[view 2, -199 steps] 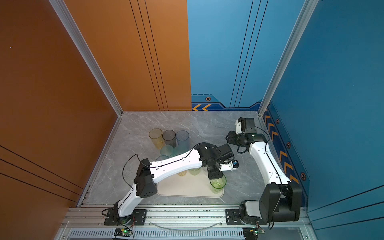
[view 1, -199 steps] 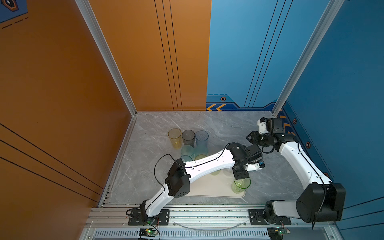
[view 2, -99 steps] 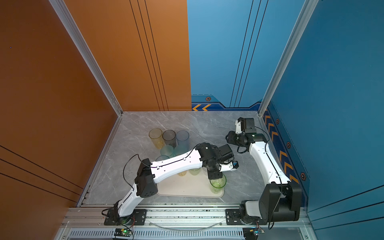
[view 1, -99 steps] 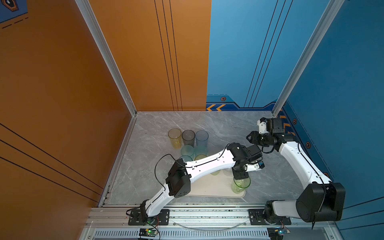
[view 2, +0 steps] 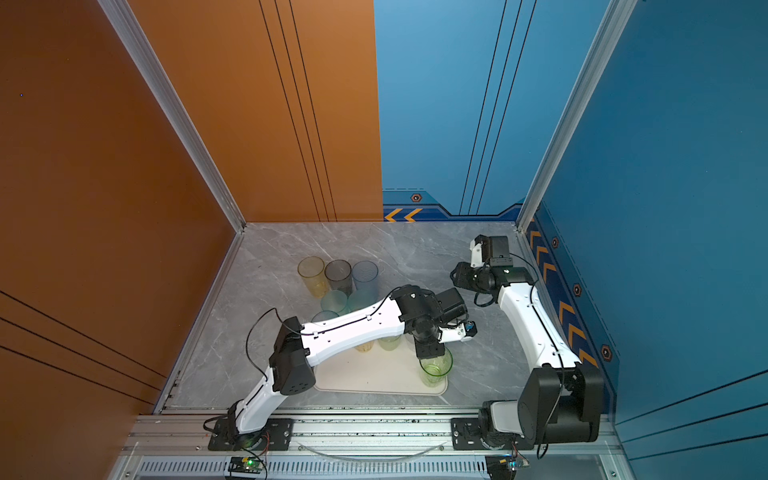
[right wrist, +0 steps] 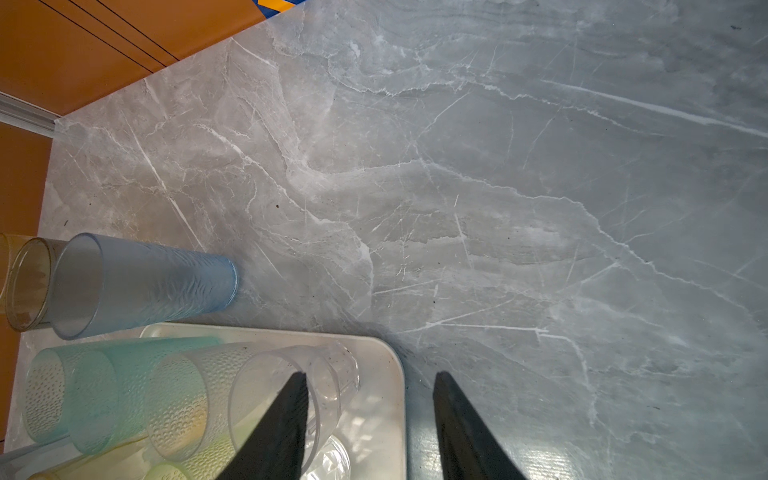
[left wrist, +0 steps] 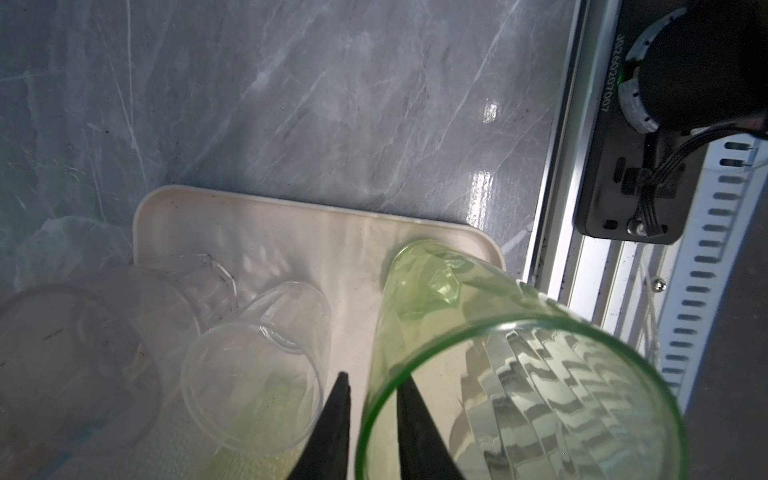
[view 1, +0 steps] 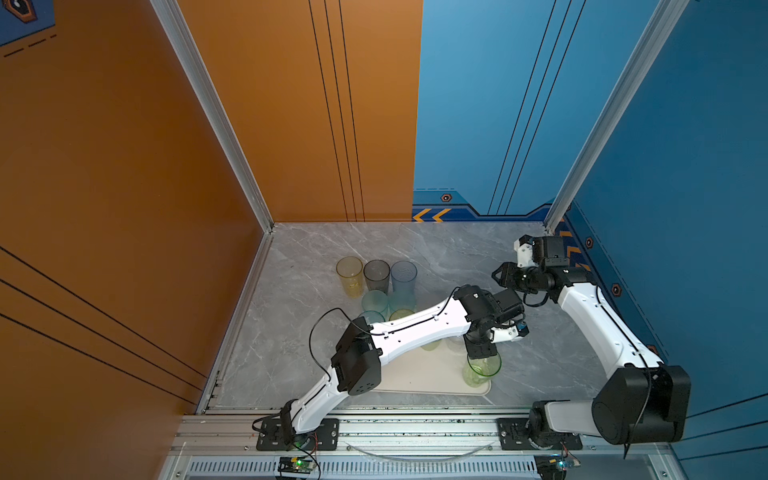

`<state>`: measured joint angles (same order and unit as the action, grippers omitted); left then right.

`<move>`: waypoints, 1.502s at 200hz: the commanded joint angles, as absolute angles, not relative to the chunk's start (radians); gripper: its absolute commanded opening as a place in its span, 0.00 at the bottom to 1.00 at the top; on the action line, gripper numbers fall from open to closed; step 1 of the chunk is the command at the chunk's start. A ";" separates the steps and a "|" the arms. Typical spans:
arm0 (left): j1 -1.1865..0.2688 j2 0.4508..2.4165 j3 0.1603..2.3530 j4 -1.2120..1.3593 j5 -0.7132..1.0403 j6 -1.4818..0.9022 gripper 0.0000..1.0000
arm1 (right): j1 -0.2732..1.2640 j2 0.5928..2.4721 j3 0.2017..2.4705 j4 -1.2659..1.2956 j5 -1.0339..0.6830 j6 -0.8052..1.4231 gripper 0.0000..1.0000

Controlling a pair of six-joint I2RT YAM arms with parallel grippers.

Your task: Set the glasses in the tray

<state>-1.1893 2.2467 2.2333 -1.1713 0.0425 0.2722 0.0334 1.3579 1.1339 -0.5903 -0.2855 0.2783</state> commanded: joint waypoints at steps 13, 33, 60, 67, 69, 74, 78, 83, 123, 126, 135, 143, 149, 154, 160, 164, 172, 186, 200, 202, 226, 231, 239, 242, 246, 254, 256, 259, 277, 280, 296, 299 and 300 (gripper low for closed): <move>-1.180 2.181 2.256 -1.192 0.052 0.268 0.23 | 0.028 1.362 1.126 -0.580 -0.299 0.278 0.48; -1.179 2.169 2.255 -1.193 0.066 0.270 0.23 | 0.028 1.361 1.128 -0.579 -0.301 0.279 0.48; -1.179 2.158 2.253 -1.192 0.088 0.273 0.23 | 0.028 1.359 1.127 -0.580 -0.302 0.279 0.48; -1.179 2.156 2.252 -1.192 0.090 0.273 0.23 | 0.027 1.358 1.128 -0.580 -0.301 0.279 0.48; -1.176 2.155 2.252 -1.192 0.092 0.274 0.23 | 0.027 1.358 1.128 -0.580 -0.301 0.280 0.48; -1.179 2.153 2.251 -1.192 0.094 0.273 0.22 | 0.028 1.358 1.127 -0.581 -0.301 0.279 0.48; -1.177 2.150 2.250 -1.192 0.098 0.273 0.22 | 0.027 1.358 1.127 -0.581 -0.301 0.279 0.48; -1.179 2.147 2.249 -1.192 0.104 0.274 0.22 | 0.028 1.357 1.127 -0.581 -0.301 0.279 0.48; -1.175 2.100 2.242 -1.188 0.117 0.276 0.20 | 0.028 1.360 1.127 -0.581 -0.299 0.280 0.48; -1.174 2.096 2.240 -1.187 0.114 0.277 0.20 | 0.028 1.359 1.128 -0.581 -0.299 0.279 0.48; -1.170 2.075 2.225 -1.174 0.106 0.278 0.19 | 0.028 1.359 1.127 -0.582 -0.299 0.280 0.48; -1.166 2.054 2.201 -1.156 0.099 0.279 0.19 | 0.028 1.358 1.127 -0.584 -0.297 0.279 0.48; -1.161 2.036 2.180 -1.140 0.097 0.281 0.19 | 0.028 1.357 1.129 -0.587 -0.295 0.278 0.48; -1.155 2.017 2.158 -1.123 0.094 0.279 0.19 | 0.027 1.356 1.129 -0.590 -0.292 0.276 0.48; -1.144 1.995 2.129 -1.096 0.087 0.274 0.19 | 0.027 1.355 1.128 -0.593 -0.288 0.272 0.48; -1.137 1.980 2.107 -1.075 0.082 0.270 0.19 | 0.028 1.355 1.127 -0.594 -0.284 0.272 0.48; -1.119 1.944 2.063 -1.031 0.072 0.261 0.18 | 0.026 1.356 1.127 -0.594 -0.280 0.270 0.49; -1.084 1.870 1.979 -0.945 0.043 0.231 0.18 | 0.024 1.368 1.131 -0.594 -0.279 0.271 0.48; -1.048 1.783 1.880 -0.854 0.012 0.195 0.18 | 0.025 1.381 1.138 -0.593 -0.281 0.274 0.48; -1.042 1.769 1.864 -0.839 0.006 0.189 0.18 | 0.025 1.383 1.140 -0.593 -0.281 0.273 0.48; -0.975 1.605 1.666 -0.676 -0.097 0.106 0.19 | 0.030 1.398 1.162 -0.607 -0.275 0.270 0.48; -0.959 1.570 1.621 -0.647 -0.134 0.085 0.19 | 0.032 1.399 1.166 -0.611 -0.272 0.269 0.48; -0.935 1.516 1.556 -0.605 -0.197 0.049 0.19 | 0.036 1.401 1.176 -0.616 -0.267 0.267 0.48; -0.926 1.496 1.532 -0.592 -0.220 0.037 0.19 | 0.037 1.401 1.180 -0.619 -0.265 0.266 0.48; -0.912 1.468 1.500 -0.576 -0.244 0.023 0.19 | 0.039 1.402 1.185 -0.623 -0.262 0.264 0.48; -0.879 1.413 1.442 -0.548 -0.290 -0.014 0.20 | 0.043 1.406 1.197 -0.631 -0.253 0.262 0.48; -0.873 1.404 1.427 -0.541 -0.302 -0.023 0.20 | 0.044 1.406 1.199 -0.634 -0.253 0.261 0.48; -0.859 1.379 1.404 -0.530 -0.321 -0.035 0.21 | 0.046 1.408 1.202 -0.637 -0.249 0.259 0.48; -0.785 1.255 1.283 -0.486 -0.433 -0.090 0.21 | 0.059 1.423 1.230 -0.657 -0.238 0.255 0.48; -0.774 1.234 1.265 -0.483 -0.449 -0.099 0.20 | 0.063 1.426 1.237 -0.659 -0.235 0.253 0.48; -0.699 1.140 1.184 -0.477 -0.503 -0.136 0.18 | 0.087 1.437 1.271 -0.680 -0.217 0.248 0.48; -0.687 1.126 1.171 -0.477 -0.510 -0.140 0.18 | 0.095 1.438 1.276 -0.683 -0.212 0.247 0.48; -0.682 1.120 1.168 -0.477 -0.514 -0.142 0.18 | 0.097 1.438 1.280 -0.684 -0.210 0.247 0.48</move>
